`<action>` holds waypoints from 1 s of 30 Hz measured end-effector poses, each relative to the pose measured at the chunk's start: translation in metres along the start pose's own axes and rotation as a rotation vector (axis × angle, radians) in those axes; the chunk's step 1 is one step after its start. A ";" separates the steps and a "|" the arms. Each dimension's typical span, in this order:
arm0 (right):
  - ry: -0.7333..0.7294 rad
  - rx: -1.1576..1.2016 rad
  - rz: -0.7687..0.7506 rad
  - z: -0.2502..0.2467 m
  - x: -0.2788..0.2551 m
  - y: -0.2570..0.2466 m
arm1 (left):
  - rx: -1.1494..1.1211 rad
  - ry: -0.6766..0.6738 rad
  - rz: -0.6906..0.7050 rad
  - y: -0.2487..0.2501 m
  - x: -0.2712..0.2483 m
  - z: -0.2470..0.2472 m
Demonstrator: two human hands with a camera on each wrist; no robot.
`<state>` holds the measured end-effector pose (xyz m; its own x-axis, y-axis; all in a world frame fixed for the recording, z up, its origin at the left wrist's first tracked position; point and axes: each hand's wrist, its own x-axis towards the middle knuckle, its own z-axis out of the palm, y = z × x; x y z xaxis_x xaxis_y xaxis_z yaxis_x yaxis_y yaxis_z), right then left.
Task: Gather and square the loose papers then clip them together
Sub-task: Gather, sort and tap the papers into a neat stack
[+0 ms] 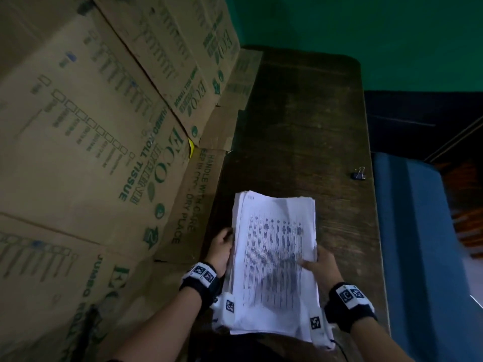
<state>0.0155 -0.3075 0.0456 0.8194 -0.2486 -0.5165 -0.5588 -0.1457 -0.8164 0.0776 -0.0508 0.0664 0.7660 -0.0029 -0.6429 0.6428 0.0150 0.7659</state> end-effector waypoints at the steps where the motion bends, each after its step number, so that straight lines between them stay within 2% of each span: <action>1: -0.023 -0.062 0.024 0.002 0.005 0.004 | 0.000 0.014 -0.025 -0.002 0.005 0.000; 4: -0.109 -0.298 0.089 0.006 0.020 0.003 | 0.043 0.062 -0.067 -0.014 0.025 -0.003; 6: -0.128 -0.635 0.129 0.007 0.020 -0.013 | 0.053 0.097 -0.066 -0.017 0.030 -0.004; 7: -0.084 -0.849 0.121 0.008 0.017 -0.026 | 0.058 0.106 -0.066 -0.016 0.030 -0.004; 8: -0.015 -1.035 0.054 0.011 0.013 -0.039 | 0.061 0.109 -0.053 -0.012 0.027 -0.003; 10: 0.059 -1.212 -0.261 0.027 0.003 -0.070 | 0.077 0.110 -0.018 -0.009 0.026 -0.003; 11: 0.012 -1.207 -0.448 0.038 0.003 -0.081 | 0.087 0.112 -0.005 -0.009 0.026 -0.003; 13: -0.193 -1.188 -0.726 0.064 0.008 -0.094 | 0.085 0.109 0.004 -0.010 0.024 -0.004; 15: -0.395 -1.215 -0.838 0.087 0.020 -0.095 | 0.050 0.099 0.009 -0.011 0.022 -0.003; 18: -0.525 -1.279 -0.806 0.107 0.035 -0.092 | 0.020 0.098 0.024 -0.017 0.025 -0.004; 24: -0.457 -1.271 -0.825 0.112 0.045 -0.087 | -0.046 0.075 -0.031 -0.018 0.019 0.002; 30: -0.440 -1.321 -0.797 0.101 0.046 -0.089 | -0.084 0.011 -0.014 -0.018 0.013 -0.001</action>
<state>0.1152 -0.2089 0.0681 0.7829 0.5397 -0.3094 0.4863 -0.8411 -0.2367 0.0762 -0.0504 0.0446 0.7564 0.0077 -0.6540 0.6502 0.0991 0.7532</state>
